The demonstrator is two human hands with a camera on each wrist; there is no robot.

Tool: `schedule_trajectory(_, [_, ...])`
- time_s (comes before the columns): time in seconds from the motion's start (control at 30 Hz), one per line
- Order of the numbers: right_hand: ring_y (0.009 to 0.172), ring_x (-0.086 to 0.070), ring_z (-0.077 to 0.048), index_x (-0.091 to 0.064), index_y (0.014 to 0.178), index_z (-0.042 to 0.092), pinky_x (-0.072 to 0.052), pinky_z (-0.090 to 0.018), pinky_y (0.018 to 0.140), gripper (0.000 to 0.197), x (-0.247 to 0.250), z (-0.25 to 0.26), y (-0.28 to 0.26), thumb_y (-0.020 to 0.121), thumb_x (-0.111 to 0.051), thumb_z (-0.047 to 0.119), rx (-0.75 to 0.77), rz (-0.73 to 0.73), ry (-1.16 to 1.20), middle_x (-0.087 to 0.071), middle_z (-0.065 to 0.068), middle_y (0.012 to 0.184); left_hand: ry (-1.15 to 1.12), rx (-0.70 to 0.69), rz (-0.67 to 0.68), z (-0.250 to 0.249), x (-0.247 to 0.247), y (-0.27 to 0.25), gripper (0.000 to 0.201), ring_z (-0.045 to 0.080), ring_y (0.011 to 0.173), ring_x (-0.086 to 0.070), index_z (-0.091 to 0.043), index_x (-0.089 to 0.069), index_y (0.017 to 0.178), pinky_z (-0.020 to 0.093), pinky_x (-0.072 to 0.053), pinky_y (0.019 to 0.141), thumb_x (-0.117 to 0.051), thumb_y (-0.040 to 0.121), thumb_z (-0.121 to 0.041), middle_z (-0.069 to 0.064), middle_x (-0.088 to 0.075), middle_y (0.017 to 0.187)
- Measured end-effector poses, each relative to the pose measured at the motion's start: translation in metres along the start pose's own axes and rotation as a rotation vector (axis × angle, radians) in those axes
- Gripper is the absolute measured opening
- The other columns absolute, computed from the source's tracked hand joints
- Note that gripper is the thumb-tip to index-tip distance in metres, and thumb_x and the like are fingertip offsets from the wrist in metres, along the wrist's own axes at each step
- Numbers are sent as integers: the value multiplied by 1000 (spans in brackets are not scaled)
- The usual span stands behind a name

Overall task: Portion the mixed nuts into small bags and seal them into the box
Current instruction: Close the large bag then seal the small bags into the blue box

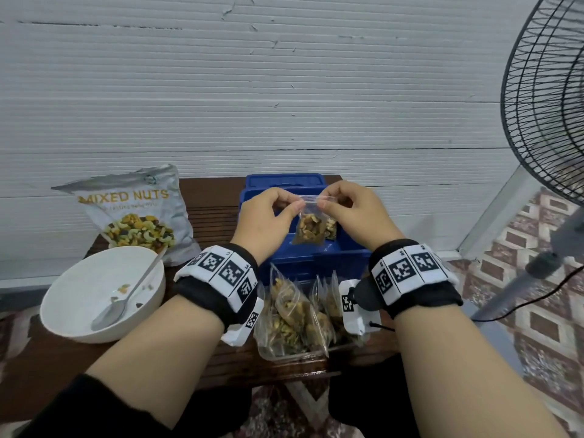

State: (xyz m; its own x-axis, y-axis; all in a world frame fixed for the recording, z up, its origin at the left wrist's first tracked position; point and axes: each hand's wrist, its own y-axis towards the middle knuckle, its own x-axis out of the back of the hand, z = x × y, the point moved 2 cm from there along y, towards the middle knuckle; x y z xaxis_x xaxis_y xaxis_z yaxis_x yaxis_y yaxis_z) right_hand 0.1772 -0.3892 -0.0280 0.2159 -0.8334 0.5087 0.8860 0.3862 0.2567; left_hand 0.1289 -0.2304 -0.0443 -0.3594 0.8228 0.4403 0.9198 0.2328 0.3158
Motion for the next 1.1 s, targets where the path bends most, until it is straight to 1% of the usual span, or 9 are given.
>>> schedule_trajectory(0.1, [71, -56, -7, -64, 82, 20, -40, -6, 59, 8, 0, -1, 1, 87, -67, 25, 10, 14, -11, -65, -1, 80, 15, -13, 10, -1, 1, 0, 4, -7, 78, -59, -25, -69, 87, 2, -41, 70, -67, 89, -24, -17, -66, 82])
schedule_trajectory(0.33, [69, -57, -2, -64, 82, 20, -42, -5, 60, 8, -1, 1, 2, 89, -65, 18, 25, 3, -30, -64, 7, 77, 33, -5, 19, -1, 4, 3, 7, -11, 81, -56, -27, -68, 89, -3, -37, 73, -63, 91, -24, -20, -64, 83])
schedule_trajectory(0.43, [70, -59, -4, -67, 83, 17, -44, -7, 61, 5, 1, 2, 3, 87, -68, 17, 17, 12, -10, -67, 2, 78, 18, 10, 26, -3, 6, 4, 6, -11, 82, -56, -25, -70, 91, -3, -37, 72, -64, 91, -25, -21, -64, 83])
schedule_trajectory(0.57, [76, -60, -12, -68, 84, 14, -47, -19, 70, 4, 8, 6, 7, 88, -66, 15, 17, -21, -48, -68, -2, 80, 11, 8, 96, -6, 8, 6, 9, -9, 88, -59, -26, -71, 88, -2, -37, 75, -62, 91, -28, -19, -68, 88])
schedule_trajectory(0.7, [64, -48, -1, -68, 84, 16, -36, -11, 58, 6, 20, 9, 14, 88, -66, 19, -10, -21, -146, -61, 7, 72, 35, 83, 73, 6, 21, 14, 15, -7, 89, -59, -23, -72, 98, 1, -37, 77, -60, 93, -31, -15, -69, 94])
schedule_trajectory(0.8, [64, -50, -4, -66, 84, 16, -37, -5, 52, 6, 28, 8, 21, 90, -64, 16, -54, 46, -246, -62, 2, 75, 125, 200, 36, 22, 31, 21, 23, 6, 104, -56, -21, -64, 115, 17, -40, 87, -61, 93, -26, -8, -63, 110])
schedule_trajectory(0.97, [82, -57, -16, -65, 84, 20, -41, -21, 62, 6, 33, -6, 43, 90, -64, 20, -163, 210, -454, -65, -1, 84, 305, 431, 106, 40, 35, 31, 60, 29, 127, -47, -6, -37, 143, 31, -41, 94, -63, 92, -22, 11, -46, 143])
schedule_trajectory(1.03, [81, -57, -14, -65, 84, 21, -40, -20, 61, 5, 32, -13, 51, 90, -65, 20, -192, 267, -516, -62, 5, 80, 361, 507, 199, 49, 31, 35, 68, 32, 129, -45, -4, -23, 148, 34, -41, 94, -61, 93, -20, 16, -41, 146])
schedule_trajectory(1.1, [83, -58, -14, -68, 88, 20, -43, -20, 65, 3, 30, -21, 60, 88, -66, 18, -208, 316, -577, -63, 6, 83, 386, 533, 261, 60, 28, 38, 65, 31, 120, -51, -6, -22, 148, 34, -42, 88, -56, 94, -15, 15, -46, 141])
